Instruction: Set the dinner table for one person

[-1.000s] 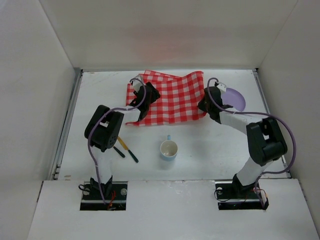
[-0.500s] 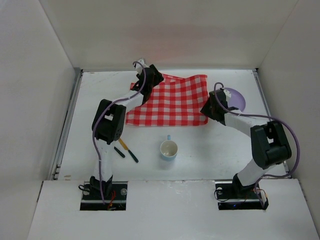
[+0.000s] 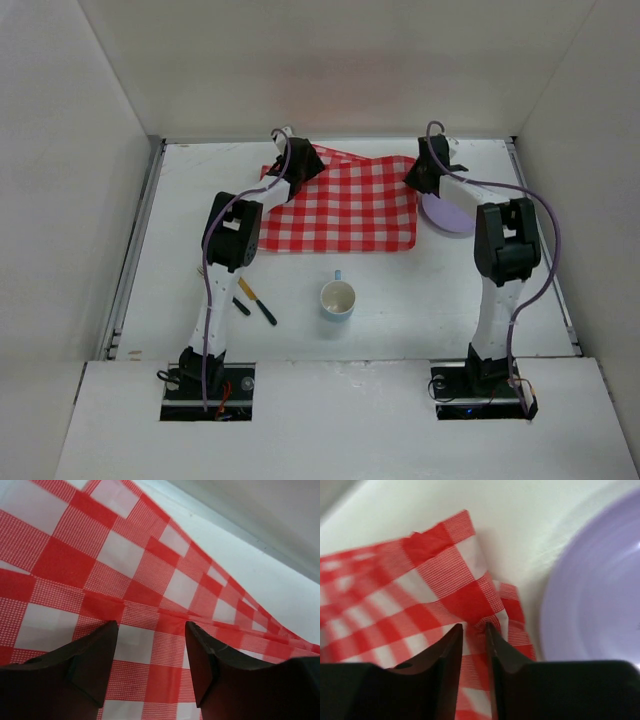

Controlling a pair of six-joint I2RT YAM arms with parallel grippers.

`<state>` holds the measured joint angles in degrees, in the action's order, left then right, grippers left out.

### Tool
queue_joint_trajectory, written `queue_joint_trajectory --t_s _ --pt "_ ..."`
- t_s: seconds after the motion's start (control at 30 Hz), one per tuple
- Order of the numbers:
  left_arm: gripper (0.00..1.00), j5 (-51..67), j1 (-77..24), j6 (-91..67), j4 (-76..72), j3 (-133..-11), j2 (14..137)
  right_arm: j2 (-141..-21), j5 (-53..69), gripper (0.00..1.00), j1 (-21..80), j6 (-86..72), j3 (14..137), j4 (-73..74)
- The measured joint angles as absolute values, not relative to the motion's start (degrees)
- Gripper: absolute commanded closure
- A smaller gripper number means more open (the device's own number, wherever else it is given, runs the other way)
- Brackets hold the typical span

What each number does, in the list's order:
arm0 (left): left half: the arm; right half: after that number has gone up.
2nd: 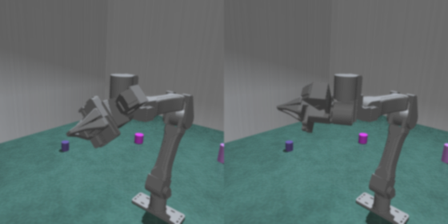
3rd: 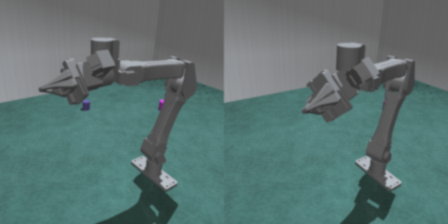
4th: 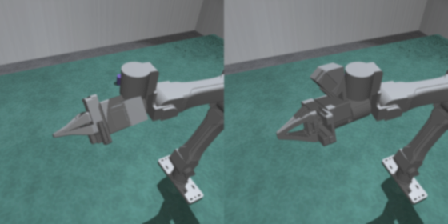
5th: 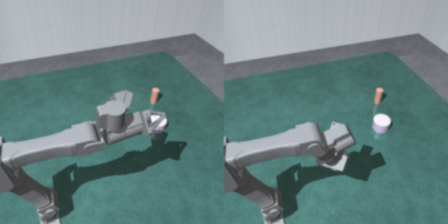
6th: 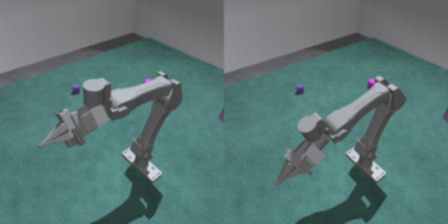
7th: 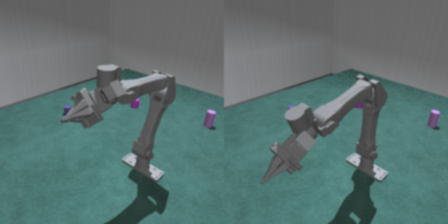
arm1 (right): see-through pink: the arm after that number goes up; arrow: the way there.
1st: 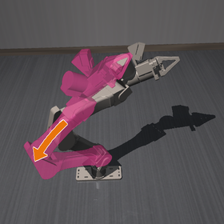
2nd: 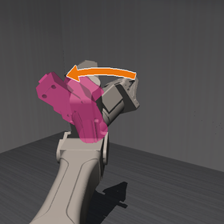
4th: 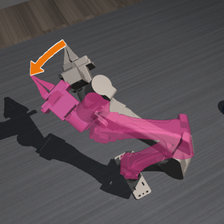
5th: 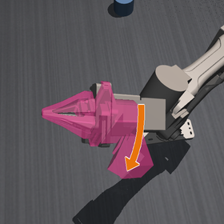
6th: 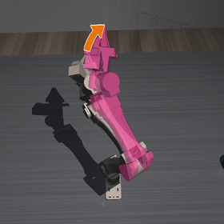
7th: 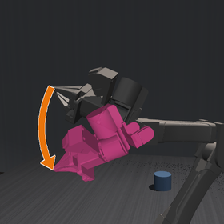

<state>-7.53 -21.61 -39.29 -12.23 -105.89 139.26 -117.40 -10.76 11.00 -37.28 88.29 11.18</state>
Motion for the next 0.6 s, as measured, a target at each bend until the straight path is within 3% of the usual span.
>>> queue_joint_trajectory --t_s 0.2,0.6 --pt "0.52 -4.91 -18.92 -44.31 -14.61 -102.21 138.21 -121.75 -10.68 0.80 10.63 -34.54 91.15 19.57" --pt "0.52 -7.64 -14.70 -52.82 -26.44 -68.71 118.83 -123.17 -10.22 0.80 15.62 -25.65 96.29 24.86"
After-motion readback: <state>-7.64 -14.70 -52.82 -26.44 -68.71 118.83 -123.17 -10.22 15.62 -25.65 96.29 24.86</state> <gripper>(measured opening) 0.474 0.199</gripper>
